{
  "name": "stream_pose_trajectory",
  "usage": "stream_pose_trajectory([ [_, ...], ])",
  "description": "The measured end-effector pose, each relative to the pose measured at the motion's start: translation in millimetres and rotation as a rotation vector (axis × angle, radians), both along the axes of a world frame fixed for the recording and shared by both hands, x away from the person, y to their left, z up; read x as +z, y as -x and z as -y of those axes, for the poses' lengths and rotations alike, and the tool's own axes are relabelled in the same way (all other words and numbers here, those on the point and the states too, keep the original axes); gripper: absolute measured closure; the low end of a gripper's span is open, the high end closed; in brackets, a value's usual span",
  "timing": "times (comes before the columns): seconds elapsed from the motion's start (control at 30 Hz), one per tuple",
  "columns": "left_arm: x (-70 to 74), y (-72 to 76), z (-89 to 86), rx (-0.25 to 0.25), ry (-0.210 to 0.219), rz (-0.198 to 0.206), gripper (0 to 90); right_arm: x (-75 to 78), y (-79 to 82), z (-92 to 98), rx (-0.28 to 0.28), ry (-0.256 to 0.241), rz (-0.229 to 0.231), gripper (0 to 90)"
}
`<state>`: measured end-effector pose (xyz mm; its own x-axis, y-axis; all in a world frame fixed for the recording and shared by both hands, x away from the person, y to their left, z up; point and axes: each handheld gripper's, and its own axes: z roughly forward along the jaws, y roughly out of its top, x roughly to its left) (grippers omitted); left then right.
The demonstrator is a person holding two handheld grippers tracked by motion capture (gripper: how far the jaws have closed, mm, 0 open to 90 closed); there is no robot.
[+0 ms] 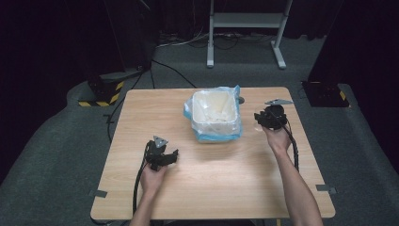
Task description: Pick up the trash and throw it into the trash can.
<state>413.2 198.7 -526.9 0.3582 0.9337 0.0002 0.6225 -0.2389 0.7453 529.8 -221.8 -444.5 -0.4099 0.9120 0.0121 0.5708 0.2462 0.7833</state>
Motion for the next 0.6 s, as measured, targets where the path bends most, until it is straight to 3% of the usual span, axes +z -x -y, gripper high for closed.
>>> stream_pose_trajectory([
  [0.3, 0.0, 0.0, 0.0, 0.000, 0.000, 0.000, 30.7, -8.0, -3.2, -3.4, 0.004, 0.035, -0.029, 80.1],
  [0.6, 0.0, 0.0, 0.0, 0.000, 0.000, 0.000, 30.8, -3.2, 1.8, 0.4, 0.012, 0.030, 0.002, 84.0],
])
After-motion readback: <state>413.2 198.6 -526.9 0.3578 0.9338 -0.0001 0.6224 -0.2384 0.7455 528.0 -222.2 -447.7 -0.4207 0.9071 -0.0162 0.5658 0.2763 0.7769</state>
